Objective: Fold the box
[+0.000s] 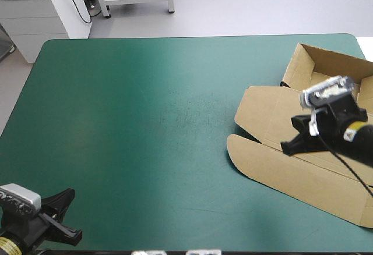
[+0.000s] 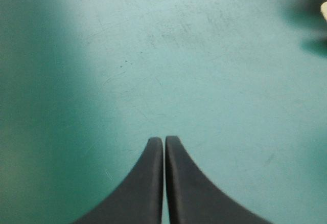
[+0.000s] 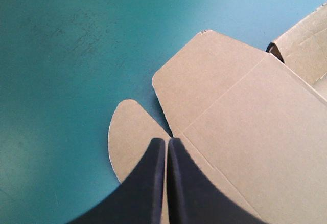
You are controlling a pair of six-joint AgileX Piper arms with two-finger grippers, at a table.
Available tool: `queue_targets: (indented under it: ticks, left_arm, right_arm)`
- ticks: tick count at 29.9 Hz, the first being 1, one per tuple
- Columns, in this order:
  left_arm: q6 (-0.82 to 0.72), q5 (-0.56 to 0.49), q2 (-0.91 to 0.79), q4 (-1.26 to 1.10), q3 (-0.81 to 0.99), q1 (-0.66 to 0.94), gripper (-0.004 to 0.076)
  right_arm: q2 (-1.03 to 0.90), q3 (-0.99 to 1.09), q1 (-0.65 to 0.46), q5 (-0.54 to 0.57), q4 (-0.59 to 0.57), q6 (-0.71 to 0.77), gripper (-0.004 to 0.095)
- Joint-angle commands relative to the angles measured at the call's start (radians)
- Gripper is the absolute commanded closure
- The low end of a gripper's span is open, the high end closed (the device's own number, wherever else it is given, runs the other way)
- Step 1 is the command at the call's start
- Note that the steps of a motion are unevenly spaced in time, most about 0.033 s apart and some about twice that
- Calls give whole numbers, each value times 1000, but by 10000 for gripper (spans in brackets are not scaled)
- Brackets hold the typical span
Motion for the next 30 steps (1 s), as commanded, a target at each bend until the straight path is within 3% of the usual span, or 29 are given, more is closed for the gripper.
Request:
queue_targets:
  ticks: [1,15,22,30]
  left_arm:
    - [1,-45,-59,-31,-23,-5,731]
    - [62,-48,-188,-94,9,-5,731]
    - [89,-102,-192,-136,63,-5,731]
    - [89,-105,-192,-136,64,-5,731]
  right_arm:
    - [-161,135,3,-143,-24,-4,910]
    - [-693,593,3,-385,-78,0,929]
    - [-838,671,3,-401,-108,20,929]
    - [-868,726,3,-387,-166,129,929]
